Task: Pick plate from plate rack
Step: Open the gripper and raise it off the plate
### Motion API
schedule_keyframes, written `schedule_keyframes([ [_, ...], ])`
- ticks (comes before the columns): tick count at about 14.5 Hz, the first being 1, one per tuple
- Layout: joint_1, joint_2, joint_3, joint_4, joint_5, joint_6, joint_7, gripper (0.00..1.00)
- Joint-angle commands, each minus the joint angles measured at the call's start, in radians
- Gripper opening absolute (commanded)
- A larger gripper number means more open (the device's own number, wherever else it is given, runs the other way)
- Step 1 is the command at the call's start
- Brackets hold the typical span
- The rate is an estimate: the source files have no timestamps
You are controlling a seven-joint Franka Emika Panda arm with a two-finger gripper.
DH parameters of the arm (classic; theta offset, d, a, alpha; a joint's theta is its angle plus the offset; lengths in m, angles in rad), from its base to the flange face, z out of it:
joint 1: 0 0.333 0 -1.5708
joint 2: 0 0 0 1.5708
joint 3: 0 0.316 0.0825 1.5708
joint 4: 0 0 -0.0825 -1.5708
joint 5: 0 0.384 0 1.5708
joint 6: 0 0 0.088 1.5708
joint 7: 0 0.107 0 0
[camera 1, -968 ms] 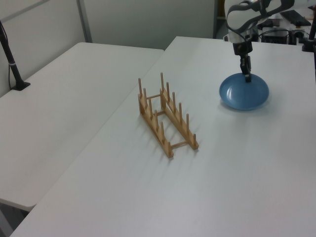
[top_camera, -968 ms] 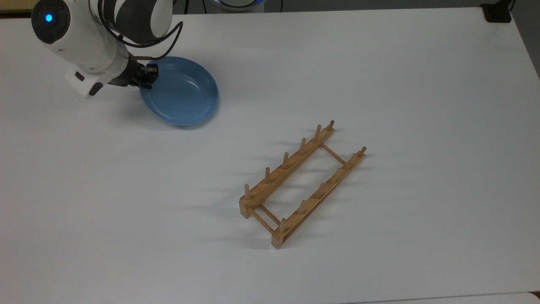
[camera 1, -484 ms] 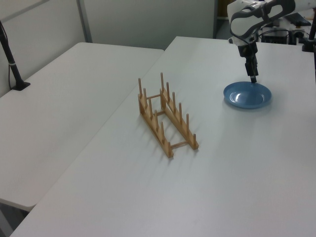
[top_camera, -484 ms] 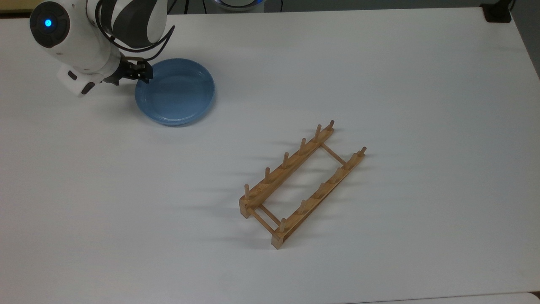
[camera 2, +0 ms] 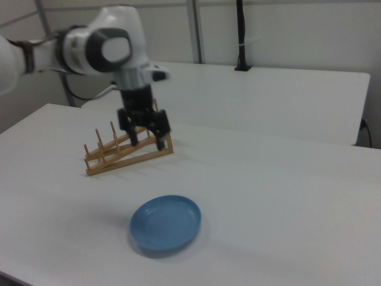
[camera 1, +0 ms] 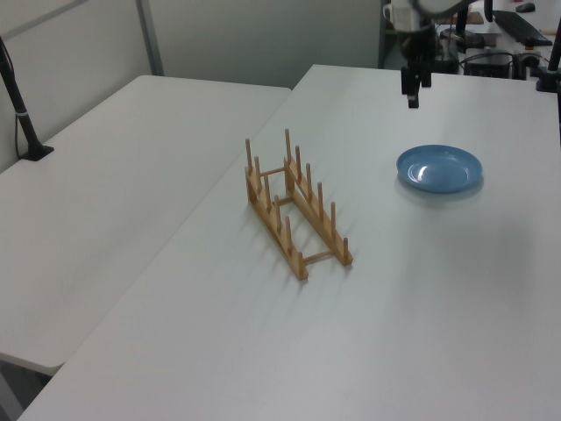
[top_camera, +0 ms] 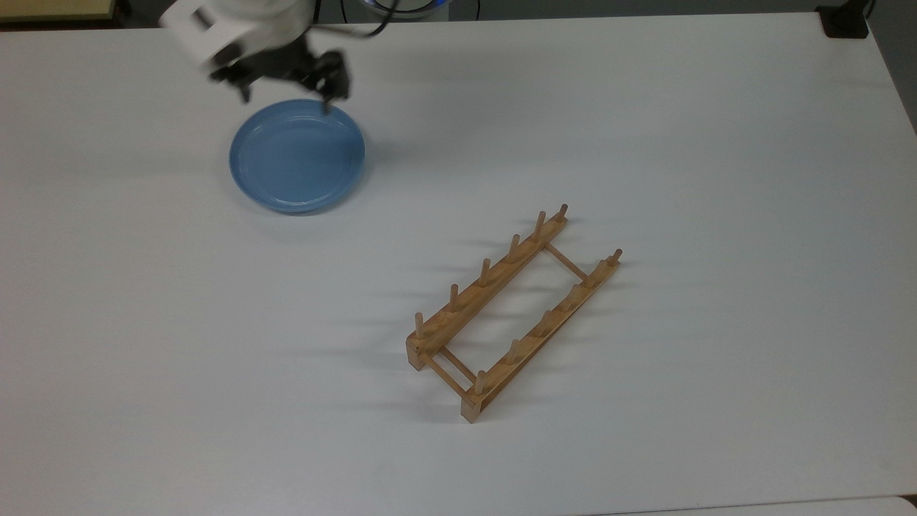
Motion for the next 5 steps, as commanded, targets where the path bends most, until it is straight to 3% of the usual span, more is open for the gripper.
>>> schedule_keyframes([
  [1,-0.007,-0.085,0.090,-0.008,-0.014,-0.047,0.051,1.00],
  [5,-0.021,-0.081,0.099,-0.002,0.006,-0.039,0.089,1.00],
])
